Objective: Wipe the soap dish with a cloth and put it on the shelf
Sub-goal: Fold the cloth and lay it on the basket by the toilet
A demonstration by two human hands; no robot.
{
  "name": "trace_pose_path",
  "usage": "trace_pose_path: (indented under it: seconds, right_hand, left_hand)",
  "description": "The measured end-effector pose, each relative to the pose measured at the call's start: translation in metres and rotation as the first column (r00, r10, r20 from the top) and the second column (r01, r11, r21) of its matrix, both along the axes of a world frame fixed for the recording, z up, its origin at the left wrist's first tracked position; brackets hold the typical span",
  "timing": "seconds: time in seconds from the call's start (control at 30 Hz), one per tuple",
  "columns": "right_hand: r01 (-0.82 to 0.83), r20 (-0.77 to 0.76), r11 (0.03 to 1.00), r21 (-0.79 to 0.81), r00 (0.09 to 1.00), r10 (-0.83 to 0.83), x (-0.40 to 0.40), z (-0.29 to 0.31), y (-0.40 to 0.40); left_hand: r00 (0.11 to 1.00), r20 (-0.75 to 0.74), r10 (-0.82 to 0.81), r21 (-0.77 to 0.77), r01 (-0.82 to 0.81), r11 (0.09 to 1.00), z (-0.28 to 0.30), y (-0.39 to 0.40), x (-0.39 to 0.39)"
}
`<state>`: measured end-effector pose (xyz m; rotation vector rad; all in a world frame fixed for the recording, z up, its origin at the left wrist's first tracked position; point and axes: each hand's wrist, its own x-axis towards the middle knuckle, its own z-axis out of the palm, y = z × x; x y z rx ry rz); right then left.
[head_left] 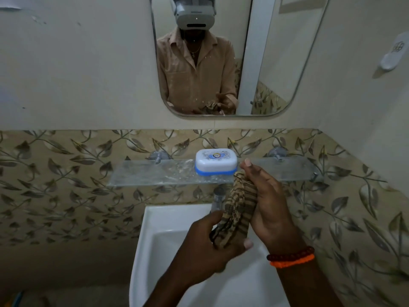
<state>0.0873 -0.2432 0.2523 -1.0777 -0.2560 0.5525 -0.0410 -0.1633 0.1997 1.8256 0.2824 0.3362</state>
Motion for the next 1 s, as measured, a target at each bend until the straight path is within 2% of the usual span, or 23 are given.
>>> trace_pose_path:
  seconds: [0.13, 0.2, 0.3, 0.37, 0.4, 0.47, 0.53, 0.6, 0.7, 0.77, 0.83, 0.9, 1.0]
  right_hand:
    - [-0.034, 0.020, 0.999, 0.028, 0.999, 0.033, -0.009, -0.003, -0.004]
    - [-0.041, 0.055, 0.999, 0.023, 0.998, 0.040, -0.012, -0.006, -0.008]
    - [0.067, 0.250, 0.982, -0.177, 0.968, -0.021, -0.018, -0.023, -0.013]
    - [0.136, 0.445, 0.937, -0.321, 0.895, 0.023, -0.030, -0.039, -0.018]
    - [0.132, 0.508, 0.925, -0.356, 0.858, 0.074, -0.038, -0.047, -0.021]
    - [0.032, 0.528, 0.932, -0.360, 0.831, 0.176, -0.054, -0.062, -0.026]
    - [-0.125, 0.493, 0.930, -0.345, 0.819, 0.293, -0.066, -0.075, -0.028]
    - [-0.262, 0.415, 0.910, -0.322, 0.824, 0.384, -0.074, -0.084, -0.029]
    - [-0.390, 0.134, 0.909, -0.149, 0.903, 0.409, -0.080, -0.087, -0.029]
    - [-0.440, -0.036, 0.898, 0.011, 0.897, 0.440, -0.085, -0.087, -0.031]
    - [-0.457, -0.126, 0.886, 0.081, 0.877, 0.464, -0.089, -0.088, -0.033]
    - [-0.465, -0.163, 0.882, 0.080, 0.866, 0.472, -0.092, -0.093, -0.037]
    - [-0.488, -0.174, 0.873, 0.026, 0.857, 0.484, -0.099, -0.096, -0.042]
  left_hand:
    - [0.970, 0.151, 0.189, 0.065, -0.201, 0.978, -0.006, 0.002, -0.004]
    - [0.960, 0.153, 0.234, -0.006, -0.236, 0.972, -0.007, 0.005, -0.007]
    - [0.930, 0.138, 0.341, -0.102, -0.329, 0.939, -0.007, 0.008, -0.014]
    - [0.913, 0.085, 0.399, -0.141, -0.385, 0.912, -0.007, 0.009, -0.018]
    - [0.902, 0.058, 0.427, -0.165, -0.413, 0.896, -0.007, 0.009, -0.021]
    - [0.881, 0.014, 0.474, -0.223, -0.459, 0.860, -0.005, 0.008, -0.027]
    - [0.865, -0.019, 0.501, -0.264, -0.488, 0.832, 0.000, 0.006, -0.035]
    - [0.883, -0.052, 0.466, -0.262, -0.462, 0.847, 0.006, 0.005, -0.043]
    - [0.925, -0.164, 0.341, -0.253, -0.374, 0.892, 0.011, -0.002, -0.054]
    - [0.919, -0.217, 0.329, -0.198, -0.371, 0.907, 0.010, -0.009, -0.061]
    - [0.910, -0.153, 0.385, -0.046, -0.396, 0.917, 0.004, -0.015, -0.067]
    - [0.856, -0.042, 0.515, 0.052, -0.513, 0.857, -0.007, -0.020, -0.075]
    - [0.692, -0.016, 0.722, 0.002, -0.722, 0.692, -0.021, -0.028, -0.086]
